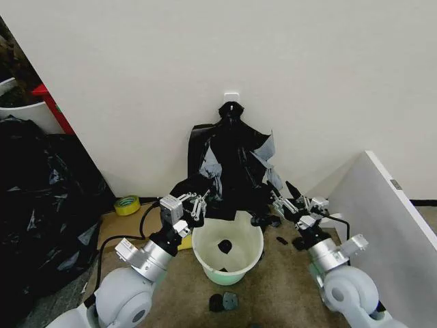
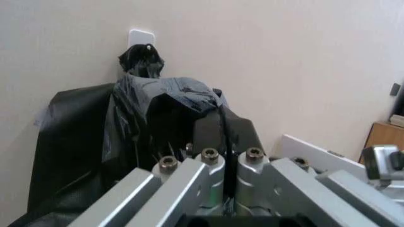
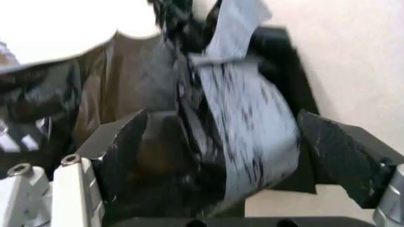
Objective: Place the garbage bag over the trash bin.
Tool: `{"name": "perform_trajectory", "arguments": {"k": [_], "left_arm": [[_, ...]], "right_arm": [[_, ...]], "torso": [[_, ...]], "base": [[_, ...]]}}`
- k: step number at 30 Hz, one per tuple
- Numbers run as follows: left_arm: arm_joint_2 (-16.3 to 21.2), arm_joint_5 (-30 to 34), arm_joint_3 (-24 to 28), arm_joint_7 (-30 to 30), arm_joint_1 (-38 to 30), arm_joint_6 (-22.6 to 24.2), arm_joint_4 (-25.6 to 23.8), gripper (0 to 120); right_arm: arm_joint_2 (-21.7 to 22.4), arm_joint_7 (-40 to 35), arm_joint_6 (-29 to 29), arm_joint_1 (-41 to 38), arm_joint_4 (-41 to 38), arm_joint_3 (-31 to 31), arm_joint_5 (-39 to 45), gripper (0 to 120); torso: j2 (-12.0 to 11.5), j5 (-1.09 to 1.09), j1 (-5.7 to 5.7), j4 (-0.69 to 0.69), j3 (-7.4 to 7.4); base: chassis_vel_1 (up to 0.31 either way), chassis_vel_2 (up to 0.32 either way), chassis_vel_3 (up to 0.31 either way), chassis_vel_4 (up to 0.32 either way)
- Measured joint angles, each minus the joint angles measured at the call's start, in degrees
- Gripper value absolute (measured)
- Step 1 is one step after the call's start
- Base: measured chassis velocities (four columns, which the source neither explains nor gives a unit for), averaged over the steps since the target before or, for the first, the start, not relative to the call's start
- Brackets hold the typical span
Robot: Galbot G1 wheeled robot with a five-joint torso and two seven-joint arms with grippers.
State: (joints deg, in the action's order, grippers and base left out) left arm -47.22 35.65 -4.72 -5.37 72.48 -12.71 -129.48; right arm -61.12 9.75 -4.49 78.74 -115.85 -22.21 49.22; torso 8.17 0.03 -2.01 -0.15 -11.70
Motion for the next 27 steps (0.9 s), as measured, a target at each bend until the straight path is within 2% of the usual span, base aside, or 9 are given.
{"name": "perform_trajectory", "arguments": {"k": [7, 8, 13, 15, 23, 27], "left_arm": [[0.1, 0.1, -0.1, 0.1, -0.1, 0.0, -0.4, 0], [0.1, 0.1, -0.1, 0.1, -0.1, 0.0, -0.4, 0], [0.0, 0.1, -0.1, 0.2, -0.1, 0.0, -0.5, 0], [0.0, 0.1, -0.2, 0.2, -0.1, 0.0, -0.5, 0], [0.0, 0.2, -0.2, 0.2, -0.2, 0.0, -0.9, 0], [0.0, 0.2, -0.2, 0.2, -0.2, 0.0, -1.2, 0]], "right_arm": [[1.2, 0.0, 0.6, -3.2, 2.7, 2.2, 0.4, 61], [1.2, 0.0, 0.6, -3.2, 2.7, 2.2, 0.4, 61], [1.4, -1.6, 0.6, -5.2, 4.6, 3.2, -1.0, 39], [1.5, -1.8, 0.5, -5.5, 5.1, 3.4, -1.3, 35], [1.7, -2.4, 0.7, -6.1, 5.2, 4.5, -2.1, 2], [1.7, -2.6, 0.5, -5.0, 3.9, 4.1, -2.2, 0]], "torso": [[0.0, 0.0, 0.0, 0.0, 0.0], [0.0, 0.0, 0.0, 0.0, 0.0], [0.0, 0.0, 0.0, 0.0, 0.0], [0.0, 0.0, 0.0, 0.0, 0.0], [0.0, 0.0, 0.0, 0.0, 0.0], [0.0, 0.0, 0.0, 0.01, 0.0]], "base": [[0.0, 0.0, 0.0, 0.0], [0.0, 0.0, 0.0, 0.0], [0.0, 0.0, 0.0, 0.0], [0.0, 0.0, 0.0, 0.0], [0.0, 0.0, 0.0, 0.0], [0.0, 0.0, 0.0, 0.0]]}}
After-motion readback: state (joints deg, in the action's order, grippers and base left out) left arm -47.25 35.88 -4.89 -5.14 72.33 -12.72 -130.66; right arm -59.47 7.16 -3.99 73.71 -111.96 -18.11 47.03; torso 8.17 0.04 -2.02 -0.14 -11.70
